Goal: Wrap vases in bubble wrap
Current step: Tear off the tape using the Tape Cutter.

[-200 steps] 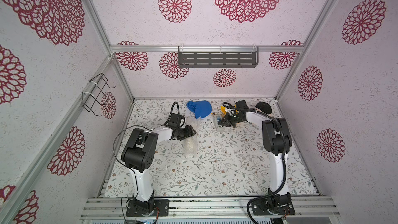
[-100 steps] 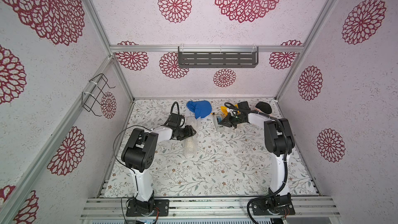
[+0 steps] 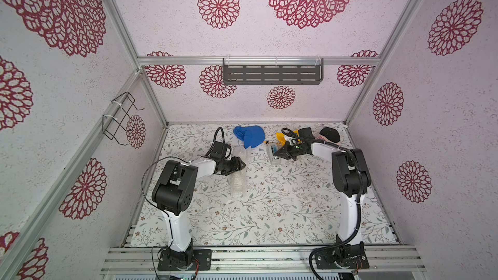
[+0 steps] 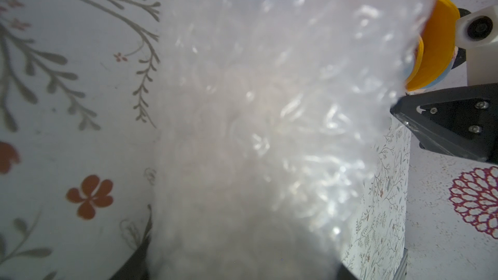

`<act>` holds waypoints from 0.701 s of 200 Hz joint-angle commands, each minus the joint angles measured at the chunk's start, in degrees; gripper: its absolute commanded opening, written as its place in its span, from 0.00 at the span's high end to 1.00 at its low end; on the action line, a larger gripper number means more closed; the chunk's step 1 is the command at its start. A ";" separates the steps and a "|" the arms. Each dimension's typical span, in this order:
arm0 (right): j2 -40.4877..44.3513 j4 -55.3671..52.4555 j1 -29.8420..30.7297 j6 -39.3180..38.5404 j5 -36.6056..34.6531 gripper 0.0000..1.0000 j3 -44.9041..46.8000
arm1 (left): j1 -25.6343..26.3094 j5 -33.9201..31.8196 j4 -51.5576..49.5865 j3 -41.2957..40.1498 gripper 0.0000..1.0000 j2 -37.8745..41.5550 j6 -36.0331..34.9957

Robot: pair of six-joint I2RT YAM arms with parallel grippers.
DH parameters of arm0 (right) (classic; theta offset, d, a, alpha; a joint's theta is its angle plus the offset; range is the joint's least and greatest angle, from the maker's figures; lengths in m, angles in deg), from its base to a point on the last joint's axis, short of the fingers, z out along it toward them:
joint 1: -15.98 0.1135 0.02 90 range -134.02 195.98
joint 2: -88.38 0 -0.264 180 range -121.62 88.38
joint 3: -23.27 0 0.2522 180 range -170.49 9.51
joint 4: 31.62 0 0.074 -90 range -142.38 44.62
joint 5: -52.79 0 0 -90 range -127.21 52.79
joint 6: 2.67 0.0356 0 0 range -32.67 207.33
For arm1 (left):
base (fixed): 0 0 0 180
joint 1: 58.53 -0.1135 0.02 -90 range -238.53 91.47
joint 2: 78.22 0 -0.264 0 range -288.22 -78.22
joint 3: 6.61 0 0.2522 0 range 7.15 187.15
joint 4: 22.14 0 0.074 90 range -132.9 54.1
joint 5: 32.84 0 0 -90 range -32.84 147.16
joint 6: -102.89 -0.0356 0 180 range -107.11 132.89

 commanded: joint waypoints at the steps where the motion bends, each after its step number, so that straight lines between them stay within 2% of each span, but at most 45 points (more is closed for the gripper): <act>1: 3.58 3.88 -0.82 3.62 3.87 1.00 -0.73 | 0.34 0.74 -0.55 1.27 0.92 -0.98 -1.14; 43: 3.57 3.58 -0.84 4.67 4.19 1.00 -2.04 | 0.29 0.86 -0.64 1.35 0.92 -1.04 -1.24; 140: 8.52 3.36 -0.89 3.35 4.01 1.00 3.22 | 0.33 0.79 -0.90 1.53 0.92 -1.20 -1.38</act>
